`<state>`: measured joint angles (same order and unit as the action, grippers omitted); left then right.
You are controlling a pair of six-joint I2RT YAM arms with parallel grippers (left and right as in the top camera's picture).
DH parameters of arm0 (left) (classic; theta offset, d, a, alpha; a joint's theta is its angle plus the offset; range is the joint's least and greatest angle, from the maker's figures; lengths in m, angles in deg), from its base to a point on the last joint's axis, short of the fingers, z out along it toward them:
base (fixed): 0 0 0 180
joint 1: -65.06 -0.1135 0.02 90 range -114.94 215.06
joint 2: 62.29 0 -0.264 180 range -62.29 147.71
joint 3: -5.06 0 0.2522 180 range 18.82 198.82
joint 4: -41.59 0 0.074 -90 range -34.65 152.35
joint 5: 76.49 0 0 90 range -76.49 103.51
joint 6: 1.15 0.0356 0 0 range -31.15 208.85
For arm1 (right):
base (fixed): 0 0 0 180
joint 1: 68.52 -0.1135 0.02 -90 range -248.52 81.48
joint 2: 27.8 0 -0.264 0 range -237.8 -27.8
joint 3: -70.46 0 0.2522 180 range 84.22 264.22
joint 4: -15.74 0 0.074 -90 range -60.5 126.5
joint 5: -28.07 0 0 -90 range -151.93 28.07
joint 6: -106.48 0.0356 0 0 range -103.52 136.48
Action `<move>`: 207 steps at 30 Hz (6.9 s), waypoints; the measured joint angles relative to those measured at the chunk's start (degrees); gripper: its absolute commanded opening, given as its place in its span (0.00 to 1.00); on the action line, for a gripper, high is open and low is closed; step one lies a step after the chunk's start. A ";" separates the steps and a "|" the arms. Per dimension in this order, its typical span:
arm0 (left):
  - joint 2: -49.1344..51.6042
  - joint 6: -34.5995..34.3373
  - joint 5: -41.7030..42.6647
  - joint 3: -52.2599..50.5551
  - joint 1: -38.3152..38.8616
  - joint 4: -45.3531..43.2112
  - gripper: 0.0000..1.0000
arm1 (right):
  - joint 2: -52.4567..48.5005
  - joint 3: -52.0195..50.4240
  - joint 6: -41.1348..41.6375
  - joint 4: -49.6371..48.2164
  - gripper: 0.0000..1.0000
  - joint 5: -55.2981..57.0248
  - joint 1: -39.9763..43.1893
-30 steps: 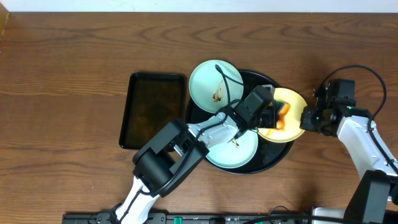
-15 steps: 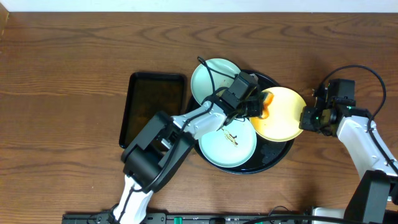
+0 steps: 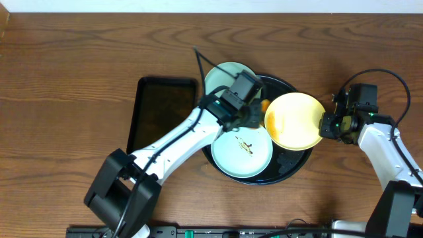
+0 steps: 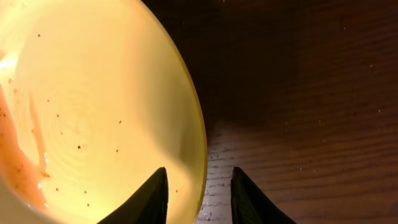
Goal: Clean dirty plates on tray and stack at the side
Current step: 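Return the sponge with the left gripper to the black tray, then lift the yellow plate with the right gripper and set it right of the tray, then grip the lower light-blue plate rim with the right gripper, then scrub the lower light-blue plate with the sponge in the left gripper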
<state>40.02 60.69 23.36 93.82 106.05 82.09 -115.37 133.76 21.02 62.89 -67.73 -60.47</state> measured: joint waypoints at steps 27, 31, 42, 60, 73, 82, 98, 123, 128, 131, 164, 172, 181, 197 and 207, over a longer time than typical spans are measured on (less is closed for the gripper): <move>-7.80 1.66 -20.13 -0.20 -21.29 16.92 0.08 | -5.22 -0.31 0.94 -8.52 0.01 -3.80 -0.13; -7.80 1.66 -20.13 -0.20 -21.29 17.35 0.07 | -5.22 -0.13 0.92 -8.09 0.01 -3.82 -0.17; -7.80 1.66 -20.13 -0.20 -21.29 17.88 0.08 | 5.20 -0.09 -0.59 -7.06 0.01 0.24 -0.48; -7.80 1.66 -20.11 -0.20 -21.35 17.88 0.07 | 15.96 0.02 -5.31 -7.56 0.01 39.56 -23.34; -7.80 1.66 -20.13 -0.20 -22.88 18.08 0.07 | 15.96 0.02 -9.03 -12.09 0.01 61.26 -38.34; -7.80 1.66 -20.13 -0.20 -22.88 18.08 0.08 | 15.96 0.02 -10.19 -13.07 0.01 64.57 -38.38; -7.80 1.66 -20.11 -0.20 -22.88 18.60 0.08 | 15.96 0.02 3.04 -9.53 0.01 41.55 -12.00; -7.80 1.68 -19.19 -0.20 -22.88 19.28 0.08 | 0.37 0.13 14.80 -12.76 0.39 14.99 22.86; -7.80 1.66 -18.95 -0.20 -22.88 19.30 0.07 | 3.50 0.28 11.98 -11.76 0.37 4.63 19.37; -7.80 1.68 -16.72 -0.20 -22.88 19.30 0.07 | 5.62 0.68 9.31 -7.43 0.37 -3.82 14.16; -6.27 2.64 3.32 -2.47 -5.60 13.84 0.08 | -10.01 0.72 7.06 0.83 0.04 -12.61 -24.33; -0.44 -0.55 3.52 -2.47 -1.70 9.81 0.08 | -10.47 1.01 9.53 0.35 0.01 -12.87 -24.33; 4.68 -8.74 4.26 -2.51 4.11 4.98 0.07 | -10.47 1.01 10.16 0.37 0.01 -12.87 -24.33; 11.06 -15.43 4.76 -1.44 3.98 4.79 0.07 | -10.47 1.07 10.40 0.76 0.01 -12.87 -24.33; 9.99 -13.70 -2.19 -1.03 -4.72 10.51 0.07 | -10.47 1.42 11.82 2.47 0.01 -12.37 -24.50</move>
<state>50.00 46.98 21.17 92.79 101.33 92.60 -125.84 135.18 32.84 65.36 -80.10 -84.97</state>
